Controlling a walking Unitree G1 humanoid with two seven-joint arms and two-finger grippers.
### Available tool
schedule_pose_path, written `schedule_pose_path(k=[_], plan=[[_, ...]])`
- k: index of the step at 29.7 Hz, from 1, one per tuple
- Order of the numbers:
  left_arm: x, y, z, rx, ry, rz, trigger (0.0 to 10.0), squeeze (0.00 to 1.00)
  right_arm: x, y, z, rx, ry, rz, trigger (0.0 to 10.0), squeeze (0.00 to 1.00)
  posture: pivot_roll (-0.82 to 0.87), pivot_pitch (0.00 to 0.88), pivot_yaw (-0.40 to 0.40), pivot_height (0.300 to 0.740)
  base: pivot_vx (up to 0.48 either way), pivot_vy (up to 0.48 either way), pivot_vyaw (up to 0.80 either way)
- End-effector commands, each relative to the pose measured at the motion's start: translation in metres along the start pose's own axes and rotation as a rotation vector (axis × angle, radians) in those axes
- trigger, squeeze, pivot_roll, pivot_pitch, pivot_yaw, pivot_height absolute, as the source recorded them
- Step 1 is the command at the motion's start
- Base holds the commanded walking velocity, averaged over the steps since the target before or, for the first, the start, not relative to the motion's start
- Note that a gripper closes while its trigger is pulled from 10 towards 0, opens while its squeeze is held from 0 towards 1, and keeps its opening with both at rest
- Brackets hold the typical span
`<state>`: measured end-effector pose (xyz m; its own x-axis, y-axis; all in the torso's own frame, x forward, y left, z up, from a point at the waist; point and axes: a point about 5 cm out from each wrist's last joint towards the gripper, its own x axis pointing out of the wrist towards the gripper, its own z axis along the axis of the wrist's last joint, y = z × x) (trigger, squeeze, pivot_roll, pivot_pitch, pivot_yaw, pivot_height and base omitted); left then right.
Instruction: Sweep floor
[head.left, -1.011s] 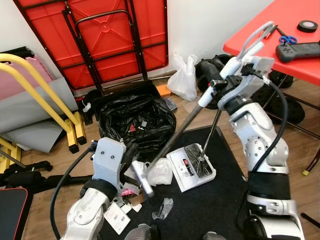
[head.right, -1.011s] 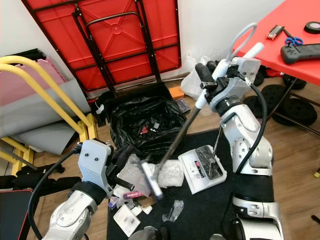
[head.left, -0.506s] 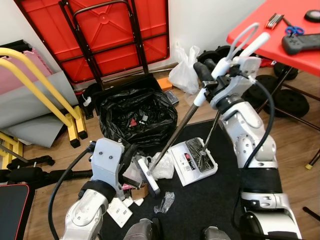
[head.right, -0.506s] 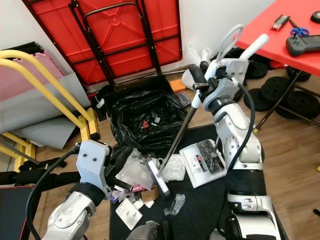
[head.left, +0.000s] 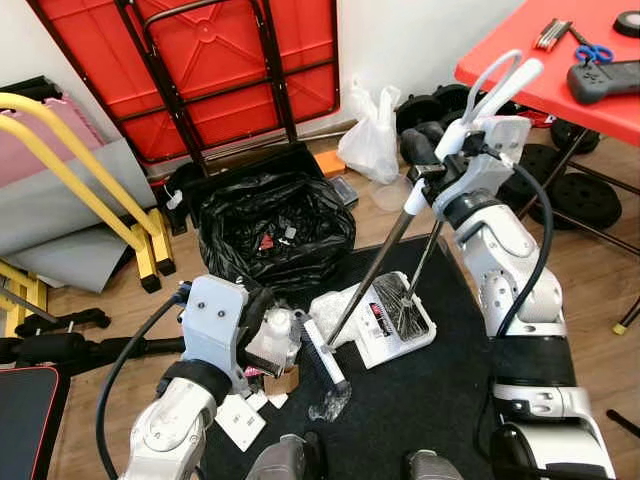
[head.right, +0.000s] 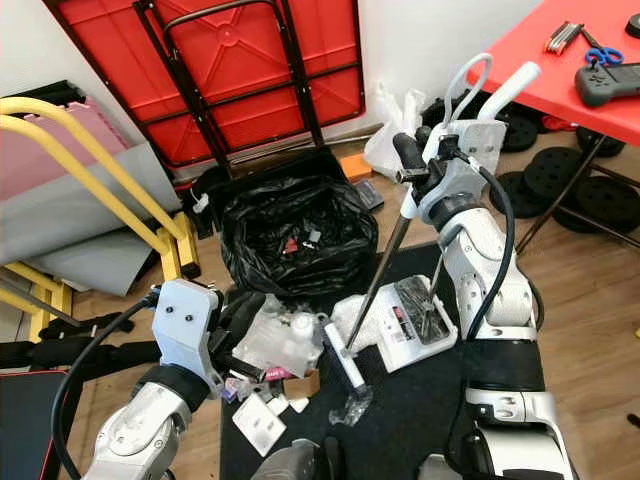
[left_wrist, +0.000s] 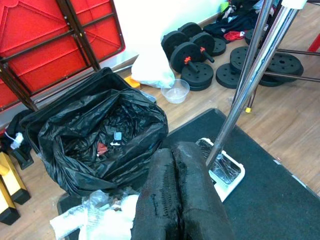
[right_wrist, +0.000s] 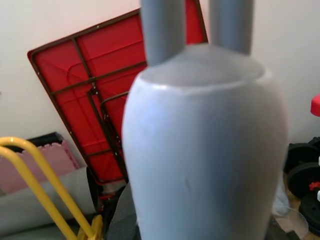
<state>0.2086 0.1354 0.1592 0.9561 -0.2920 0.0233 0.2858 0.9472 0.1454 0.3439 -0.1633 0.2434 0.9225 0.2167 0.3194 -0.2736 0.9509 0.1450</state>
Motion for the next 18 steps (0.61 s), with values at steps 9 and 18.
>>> schedule_pose_path(k=[9,18], plan=[[-0.002,0.0,-0.001,-0.021,0.016,0.014,10.0,0.0,0.002,0.005,0.018,0.065,-0.06,0.02,10.0,0.0,0.02,0.249,0.067,0.74,0.0,0.0,0.0],[-0.003,-0.001,-0.002,-0.027,0.016,0.012,10.0,0.0,0.005,0.001,0.029,0.029,-0.079,-0.002,10.0,0.0,0.02,0.241,0.064,0.74,0.0,0.0,0.0]])
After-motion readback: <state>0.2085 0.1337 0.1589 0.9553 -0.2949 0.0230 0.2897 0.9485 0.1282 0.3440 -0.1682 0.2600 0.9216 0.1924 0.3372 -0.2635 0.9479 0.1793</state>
